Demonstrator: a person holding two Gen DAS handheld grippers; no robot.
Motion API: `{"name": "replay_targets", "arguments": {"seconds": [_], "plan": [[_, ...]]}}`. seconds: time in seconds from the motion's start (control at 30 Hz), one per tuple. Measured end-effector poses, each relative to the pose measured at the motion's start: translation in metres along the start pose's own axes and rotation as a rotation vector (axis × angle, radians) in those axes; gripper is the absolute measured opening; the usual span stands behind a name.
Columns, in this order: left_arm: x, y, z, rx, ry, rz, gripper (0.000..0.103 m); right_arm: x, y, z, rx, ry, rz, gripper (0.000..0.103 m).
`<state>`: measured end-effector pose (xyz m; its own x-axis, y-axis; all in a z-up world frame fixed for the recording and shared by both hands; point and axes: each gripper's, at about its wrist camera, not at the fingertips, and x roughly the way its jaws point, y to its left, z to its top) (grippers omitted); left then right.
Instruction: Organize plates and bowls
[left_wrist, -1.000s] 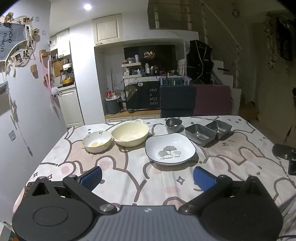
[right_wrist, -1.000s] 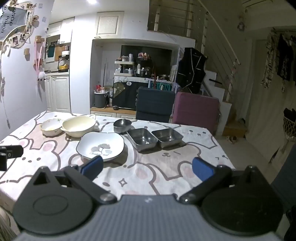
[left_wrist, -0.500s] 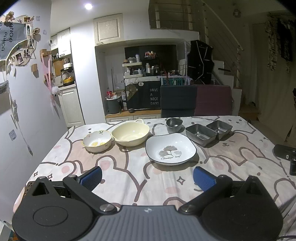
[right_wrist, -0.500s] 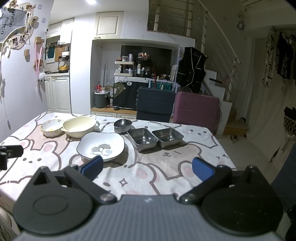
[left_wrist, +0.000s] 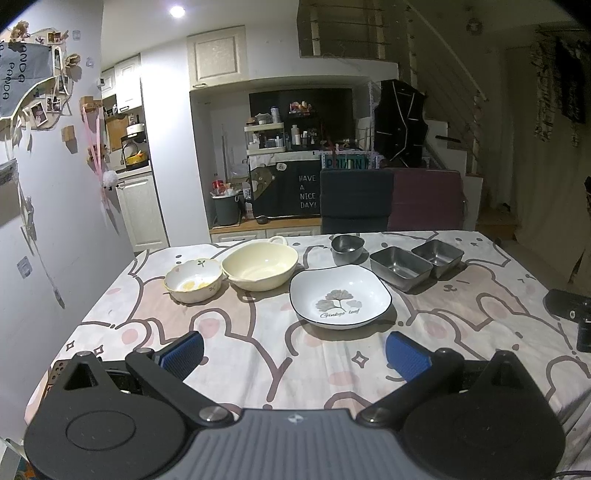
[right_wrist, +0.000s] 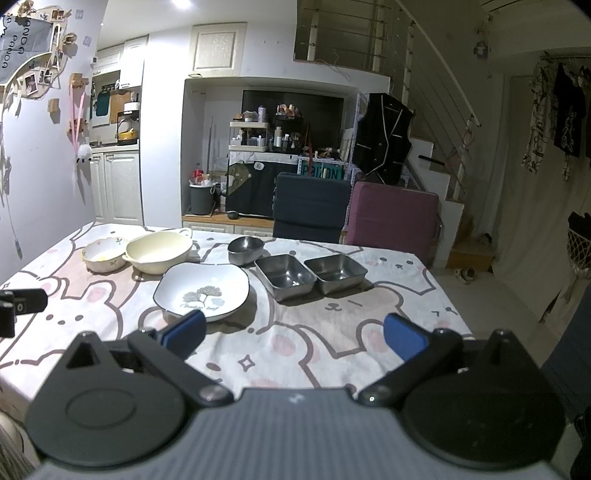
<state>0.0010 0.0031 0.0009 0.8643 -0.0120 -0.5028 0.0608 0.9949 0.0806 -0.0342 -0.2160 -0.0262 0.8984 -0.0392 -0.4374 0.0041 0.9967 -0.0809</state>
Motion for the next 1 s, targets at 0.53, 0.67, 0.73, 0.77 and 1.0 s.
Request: {"name": "replay_targets", "arguments": {"seconds": [0.53,0.67,0.73,0.77,1.0], "plan": [[-0.0001,0.0003,-0.0001,0.001,0.0,-0.001,0.103,0.002,0.0009,0.0003,0.001,0.005,0.004,0.103],[-0.0002,0.0007,-0.0001,0.002,-0.001,-0.002,0.103,0.0021,0.0007,0.0003,0.001,0.005,0.005,0.103],[-0.0002,0.001,-0.0001,0.002,0.0,-0.001,0.103,0.002,0.0008,0.0002,0.001,0.005,0.004,0.103],[-0.0001,0.0009,-0.0001,0.001,0.0,-0.001,0.103,0.002,0.0008,0.0003,0.002,0.005,0.004,0.103],[-0.0001,0.0007,-0.0005,0.002,-0.001,-0.001,0.103,0.0021,0.0007,0.0003,0.001,0.006,0.005,0.103]]}}
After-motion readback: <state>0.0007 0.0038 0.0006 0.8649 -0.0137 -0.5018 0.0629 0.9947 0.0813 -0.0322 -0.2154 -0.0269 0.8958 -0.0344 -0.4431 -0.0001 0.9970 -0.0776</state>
